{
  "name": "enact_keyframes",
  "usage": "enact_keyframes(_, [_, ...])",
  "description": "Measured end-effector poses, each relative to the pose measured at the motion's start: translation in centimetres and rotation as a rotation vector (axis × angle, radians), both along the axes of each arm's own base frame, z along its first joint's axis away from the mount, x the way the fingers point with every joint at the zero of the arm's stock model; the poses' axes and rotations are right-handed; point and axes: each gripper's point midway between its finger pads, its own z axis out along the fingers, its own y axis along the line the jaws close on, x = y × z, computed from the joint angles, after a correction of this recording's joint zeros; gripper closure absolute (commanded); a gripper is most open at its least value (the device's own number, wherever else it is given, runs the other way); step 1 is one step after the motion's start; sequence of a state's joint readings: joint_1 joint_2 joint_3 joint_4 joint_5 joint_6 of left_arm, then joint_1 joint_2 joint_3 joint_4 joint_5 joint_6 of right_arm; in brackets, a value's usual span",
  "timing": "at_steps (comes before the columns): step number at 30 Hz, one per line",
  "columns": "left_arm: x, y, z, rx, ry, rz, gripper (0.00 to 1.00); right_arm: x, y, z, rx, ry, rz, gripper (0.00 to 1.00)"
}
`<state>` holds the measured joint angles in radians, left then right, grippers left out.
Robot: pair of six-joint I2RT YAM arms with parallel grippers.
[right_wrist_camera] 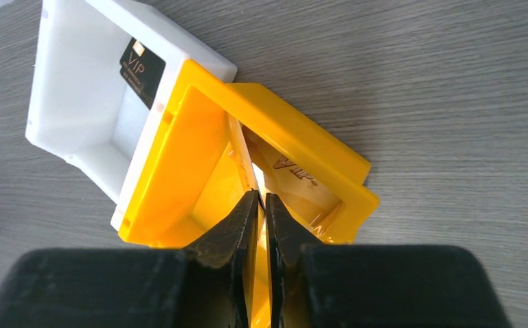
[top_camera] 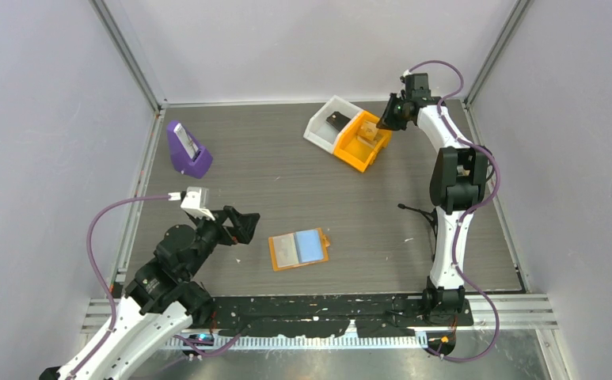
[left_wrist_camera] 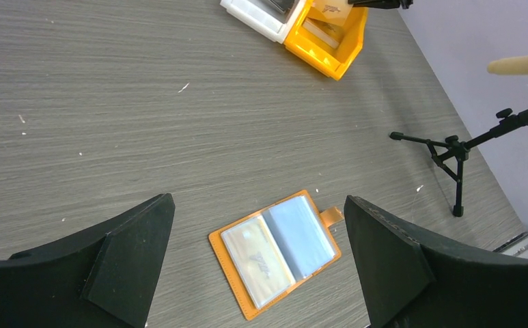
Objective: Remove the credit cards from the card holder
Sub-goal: Place the credit card in the storage box.
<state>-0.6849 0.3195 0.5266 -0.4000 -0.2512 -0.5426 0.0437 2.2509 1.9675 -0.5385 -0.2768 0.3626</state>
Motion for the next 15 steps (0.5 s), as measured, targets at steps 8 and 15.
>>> enact_keyframes(8, [0.0, -0.4, -0.3, -0.008, 0.022, -0.013, 0.0, 0.3, -1.1, -0.3, -0.043, 0.001, -0.059, 0.77])
enact_keyframes(15, [-0.2, -0.7, -0.2, -0.039, 0.036, -0.017, 0.0, 0.4, -1.5, -0.1, -0.055, -0.003, -0.077, 0.76])
